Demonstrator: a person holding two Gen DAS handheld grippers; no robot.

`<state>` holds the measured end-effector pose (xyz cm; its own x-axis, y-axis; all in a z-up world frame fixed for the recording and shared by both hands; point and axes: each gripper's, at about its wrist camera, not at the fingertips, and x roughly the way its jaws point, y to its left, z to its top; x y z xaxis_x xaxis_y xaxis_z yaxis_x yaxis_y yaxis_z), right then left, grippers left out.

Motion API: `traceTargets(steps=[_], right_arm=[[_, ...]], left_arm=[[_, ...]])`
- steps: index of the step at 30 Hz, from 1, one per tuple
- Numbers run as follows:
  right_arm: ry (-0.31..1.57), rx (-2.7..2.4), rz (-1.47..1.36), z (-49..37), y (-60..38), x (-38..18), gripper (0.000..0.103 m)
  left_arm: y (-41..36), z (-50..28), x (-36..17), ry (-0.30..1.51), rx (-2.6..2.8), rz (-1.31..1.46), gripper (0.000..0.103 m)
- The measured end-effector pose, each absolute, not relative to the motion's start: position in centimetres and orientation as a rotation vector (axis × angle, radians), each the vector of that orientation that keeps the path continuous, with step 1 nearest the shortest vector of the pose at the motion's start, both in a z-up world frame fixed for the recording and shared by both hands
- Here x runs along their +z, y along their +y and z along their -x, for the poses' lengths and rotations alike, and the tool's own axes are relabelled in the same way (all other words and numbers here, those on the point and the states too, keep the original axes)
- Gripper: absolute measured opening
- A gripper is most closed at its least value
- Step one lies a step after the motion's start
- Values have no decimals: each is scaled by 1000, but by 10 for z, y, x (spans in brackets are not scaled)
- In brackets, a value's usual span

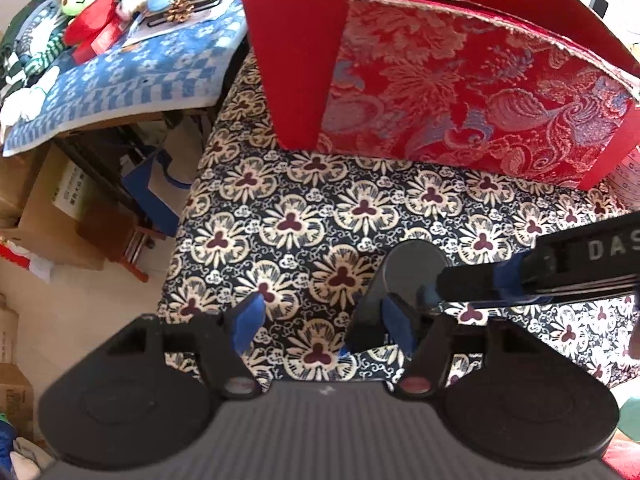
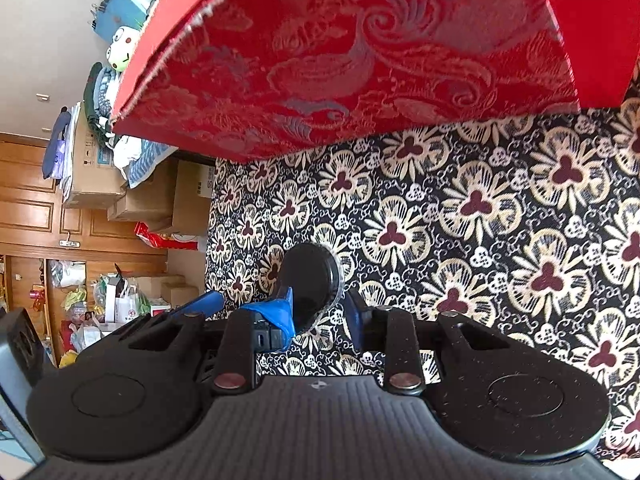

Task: Organize rigid objects
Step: 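Close the right gripper on the round correction tape dispenser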

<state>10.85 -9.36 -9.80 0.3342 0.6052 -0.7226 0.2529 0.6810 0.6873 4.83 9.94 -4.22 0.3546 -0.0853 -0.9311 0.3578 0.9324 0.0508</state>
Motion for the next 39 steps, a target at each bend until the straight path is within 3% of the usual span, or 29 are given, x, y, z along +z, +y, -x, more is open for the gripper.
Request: traceTargets(steps=[19,22,28,33,39], right_arm=[[1278,297,-834,-131,-75,-105,12],[1275,300,-835,-136,-75,-107,12],[1252,300,-828,-145,-79,-109,12],[1237,306,-808,-151,-81,-108,13],[1248,340,-795,-157,-76,-109,14]], left_arm=[[106,-40,-46,1191,-426,-168,66],[105,-45,-49,1208,-430,-156,59],[97,-50,-51,1188,-419,-176,60],[94,-52,-51,1171,-409,-189,44],[95,-57,-51,1169,-413,-173,37]])
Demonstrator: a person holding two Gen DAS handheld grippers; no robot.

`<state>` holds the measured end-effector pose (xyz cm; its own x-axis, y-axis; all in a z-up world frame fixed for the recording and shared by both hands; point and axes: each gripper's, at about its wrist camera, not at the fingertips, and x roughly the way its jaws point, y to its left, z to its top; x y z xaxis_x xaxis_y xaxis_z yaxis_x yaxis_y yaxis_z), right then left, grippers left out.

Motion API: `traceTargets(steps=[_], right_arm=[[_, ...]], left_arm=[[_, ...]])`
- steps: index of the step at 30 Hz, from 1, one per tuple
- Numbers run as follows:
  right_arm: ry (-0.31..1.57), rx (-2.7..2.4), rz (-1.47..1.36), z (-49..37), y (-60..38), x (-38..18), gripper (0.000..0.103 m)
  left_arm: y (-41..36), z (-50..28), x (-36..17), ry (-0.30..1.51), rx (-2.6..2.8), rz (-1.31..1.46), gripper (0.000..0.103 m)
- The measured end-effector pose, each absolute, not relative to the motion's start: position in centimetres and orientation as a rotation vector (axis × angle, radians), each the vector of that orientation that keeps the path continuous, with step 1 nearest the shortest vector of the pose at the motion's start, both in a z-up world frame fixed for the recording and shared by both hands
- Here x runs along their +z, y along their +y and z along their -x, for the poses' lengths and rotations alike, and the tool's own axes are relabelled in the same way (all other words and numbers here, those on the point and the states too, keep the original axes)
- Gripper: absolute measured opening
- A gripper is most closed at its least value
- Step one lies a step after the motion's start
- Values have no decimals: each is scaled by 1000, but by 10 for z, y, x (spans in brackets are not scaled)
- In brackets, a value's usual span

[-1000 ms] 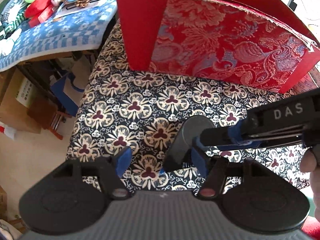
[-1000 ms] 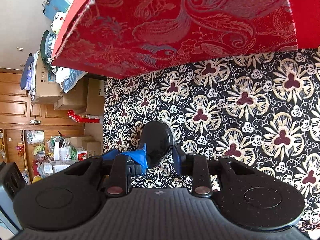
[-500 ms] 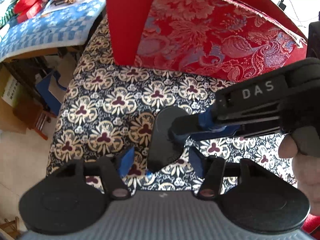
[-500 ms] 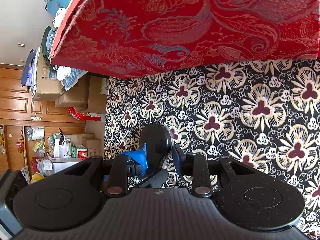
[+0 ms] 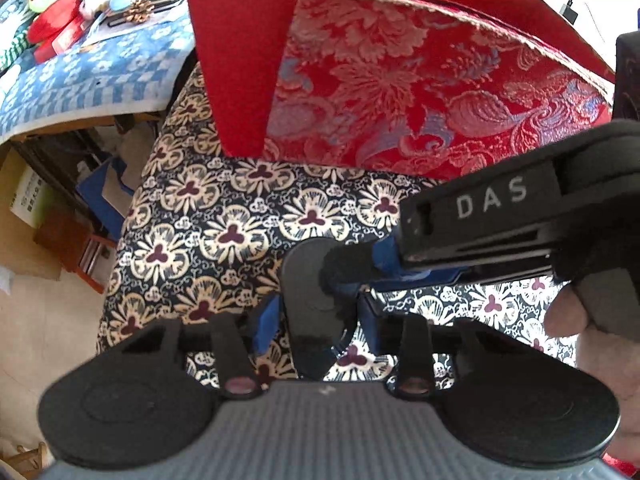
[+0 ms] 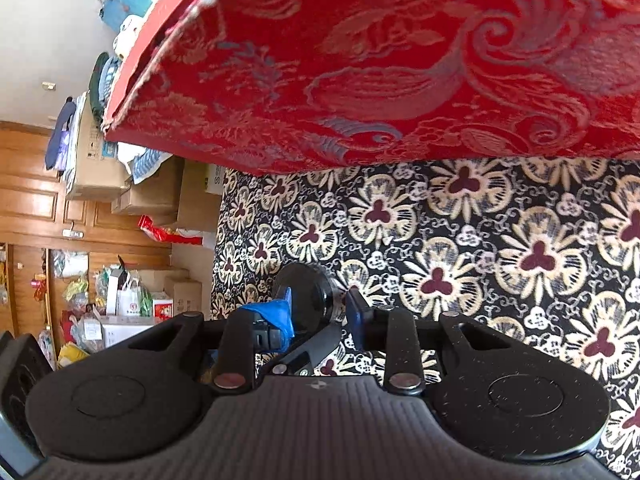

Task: Organize rigid objects
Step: 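Close the right gripper on the round correction tape dispenser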

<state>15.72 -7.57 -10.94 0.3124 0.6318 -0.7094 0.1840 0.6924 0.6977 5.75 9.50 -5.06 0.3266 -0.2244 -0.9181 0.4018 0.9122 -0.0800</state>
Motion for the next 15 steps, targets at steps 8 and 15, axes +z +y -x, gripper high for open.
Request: traceTargets(steps=[8,15], right_arm=[[1235,370,-776,-161,-69,-109,15],[1227,375,-815,-161,-80,-111,16]], left_arm=[[101,-63,-51,1166,-408,-137,36],[119,-62,-52,1146,-455,-2,36]])
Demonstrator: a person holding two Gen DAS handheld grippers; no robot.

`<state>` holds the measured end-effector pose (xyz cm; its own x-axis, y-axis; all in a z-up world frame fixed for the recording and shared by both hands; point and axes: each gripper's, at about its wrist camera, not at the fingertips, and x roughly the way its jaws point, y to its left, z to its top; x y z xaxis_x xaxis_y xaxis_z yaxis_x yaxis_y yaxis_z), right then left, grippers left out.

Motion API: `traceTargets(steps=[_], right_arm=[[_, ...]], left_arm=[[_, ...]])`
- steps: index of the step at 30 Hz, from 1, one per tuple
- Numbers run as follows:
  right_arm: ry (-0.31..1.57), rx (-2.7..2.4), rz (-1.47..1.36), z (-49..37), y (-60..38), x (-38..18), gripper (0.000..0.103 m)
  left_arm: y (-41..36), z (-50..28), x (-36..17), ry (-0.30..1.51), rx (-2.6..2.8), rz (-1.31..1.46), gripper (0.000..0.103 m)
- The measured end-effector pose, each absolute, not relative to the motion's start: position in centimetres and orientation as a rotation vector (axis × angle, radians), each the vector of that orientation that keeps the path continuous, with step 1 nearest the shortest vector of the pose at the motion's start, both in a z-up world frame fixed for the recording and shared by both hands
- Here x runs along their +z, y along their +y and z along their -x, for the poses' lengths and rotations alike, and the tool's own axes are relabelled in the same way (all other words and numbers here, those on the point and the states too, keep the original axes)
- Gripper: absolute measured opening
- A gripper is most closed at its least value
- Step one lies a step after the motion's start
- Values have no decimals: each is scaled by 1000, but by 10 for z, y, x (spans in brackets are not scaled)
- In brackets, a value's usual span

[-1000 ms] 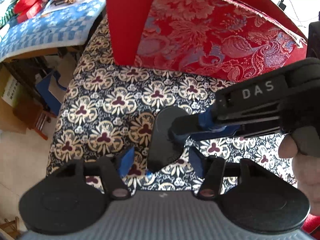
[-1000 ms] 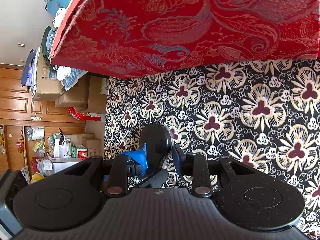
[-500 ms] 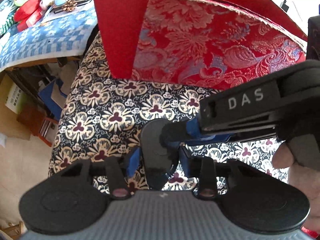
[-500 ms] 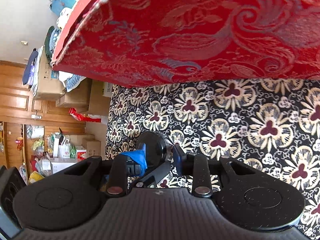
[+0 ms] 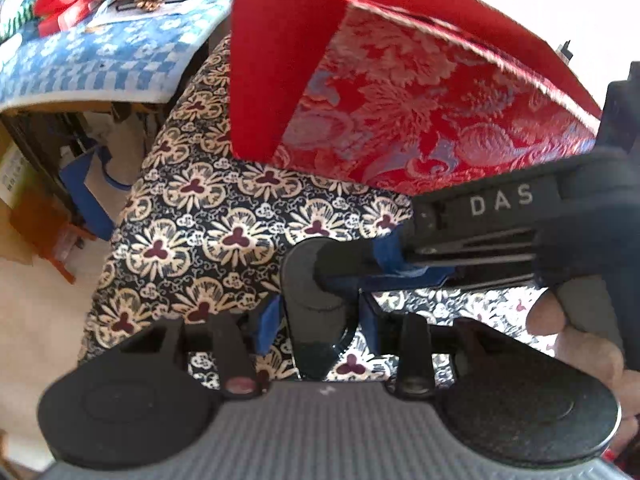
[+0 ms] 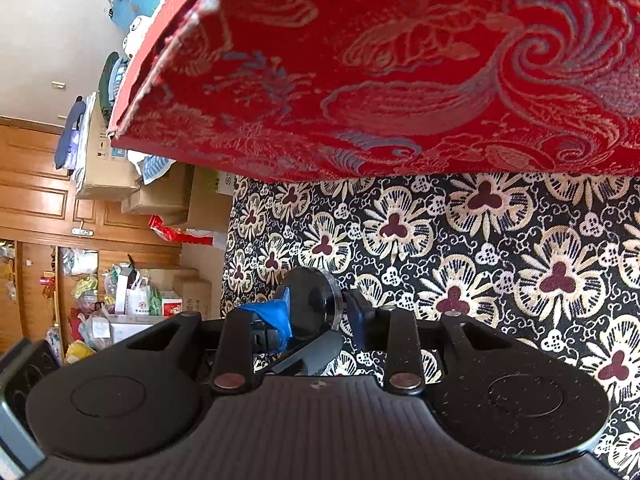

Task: Organize rigid objects
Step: 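Close the right gripper on the round correction tape dispenser, then lift the dispenser with the right gripper and carry it over the box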

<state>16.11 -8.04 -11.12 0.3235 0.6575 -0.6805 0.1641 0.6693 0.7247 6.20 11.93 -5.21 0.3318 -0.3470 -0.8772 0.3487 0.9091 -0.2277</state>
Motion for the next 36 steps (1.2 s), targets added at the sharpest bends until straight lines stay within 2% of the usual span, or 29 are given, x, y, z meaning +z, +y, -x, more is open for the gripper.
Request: traceTargets(steps=[11,14,23,28,36], right_arm=[[1225,427,-824,-159,-79,-114,18],[1216,446,-775,-156,-78,-110,14],[1159,414,-701,-137,-94,-91,10],[1119,348,-766,-118,-124,-82,10],[983,231,-829,-73,-165,-45,9]], left_arm=[[141,-67,-60,1158,-542,246,36],[139,-67,-59,1167,-541,247,36],[104,-62,-37,1158,-623,84,36],[71,-60,-22,1141,-731,-11,36],[14,-42,20,1017,-985,-194,36]])
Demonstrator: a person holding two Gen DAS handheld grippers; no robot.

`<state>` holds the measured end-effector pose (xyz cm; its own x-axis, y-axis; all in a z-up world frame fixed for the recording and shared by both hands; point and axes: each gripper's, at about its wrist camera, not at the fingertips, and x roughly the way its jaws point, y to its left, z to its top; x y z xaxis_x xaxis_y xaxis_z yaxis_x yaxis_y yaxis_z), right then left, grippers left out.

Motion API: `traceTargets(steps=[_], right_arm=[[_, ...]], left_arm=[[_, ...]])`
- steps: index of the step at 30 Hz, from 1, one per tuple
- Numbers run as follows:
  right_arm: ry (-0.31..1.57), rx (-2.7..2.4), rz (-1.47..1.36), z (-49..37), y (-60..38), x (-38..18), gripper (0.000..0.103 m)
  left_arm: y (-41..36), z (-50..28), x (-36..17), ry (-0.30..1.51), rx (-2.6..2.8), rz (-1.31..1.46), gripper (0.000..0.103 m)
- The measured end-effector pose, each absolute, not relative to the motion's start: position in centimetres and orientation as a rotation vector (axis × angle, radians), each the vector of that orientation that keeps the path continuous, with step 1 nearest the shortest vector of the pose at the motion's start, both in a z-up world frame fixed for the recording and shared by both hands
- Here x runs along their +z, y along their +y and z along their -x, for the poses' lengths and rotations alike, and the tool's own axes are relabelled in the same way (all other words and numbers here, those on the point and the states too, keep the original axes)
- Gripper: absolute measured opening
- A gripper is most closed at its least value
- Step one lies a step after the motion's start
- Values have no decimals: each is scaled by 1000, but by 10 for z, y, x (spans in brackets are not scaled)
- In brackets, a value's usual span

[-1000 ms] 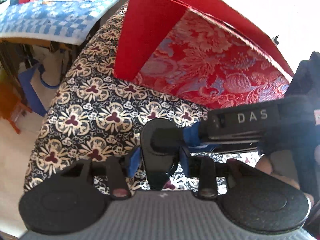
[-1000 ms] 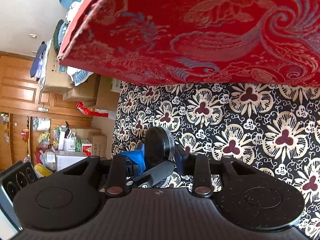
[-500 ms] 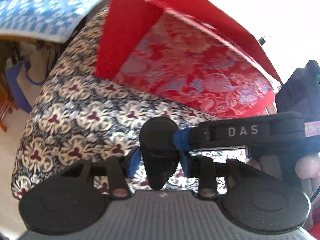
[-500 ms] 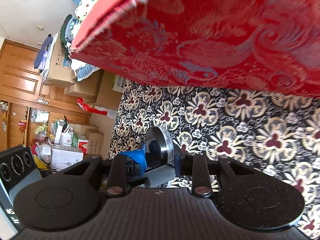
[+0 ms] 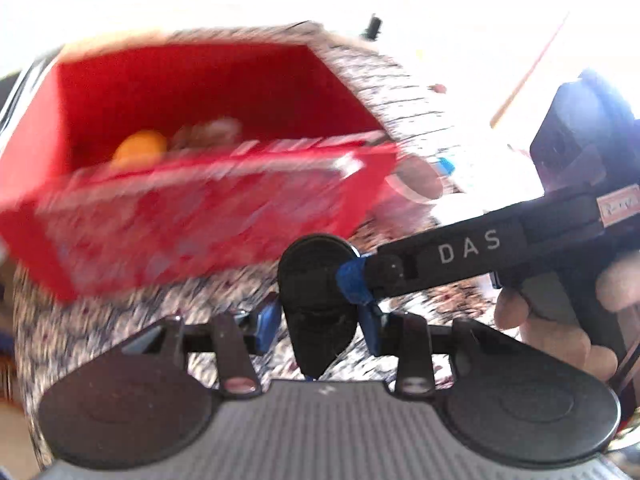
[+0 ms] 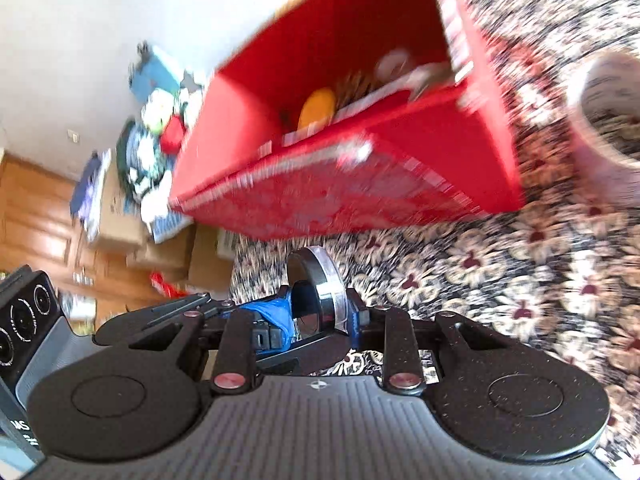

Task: Organize rigid objects
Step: 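Lift the dispenser with the right gripper and carry it over the box, then lower the dispenser into the red box and open the right gripper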

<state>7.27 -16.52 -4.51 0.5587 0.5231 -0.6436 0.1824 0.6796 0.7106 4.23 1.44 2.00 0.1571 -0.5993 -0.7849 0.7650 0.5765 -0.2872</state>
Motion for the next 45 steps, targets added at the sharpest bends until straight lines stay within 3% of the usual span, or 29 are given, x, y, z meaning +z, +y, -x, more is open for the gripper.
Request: traceTargets(steps=[7,16,22,32,39,45], right_arm=[[790,166,-858,-60,-194,2,9],[691,179,-756,-129,-192,34,8],[798,180,-728,-182,-175,15,8],[1135,189,-688,-239,-152,-37,7],[1295,248,-659,-260,-143,-57,7],[1323,211,-621,-266,-139,-68,8]], left_arm=[[-11,-50,70,854,-1122,-228,36],[-19,-119,101,760,-1095,-252,36],[-11,-168,74,871,-1049,-255,37],[-13,-196,7,1114,-928,-320,37],[-13,-199,-12,1188,-848,-329,38],[-14,-200,-14,1184,-796,-339,37]])
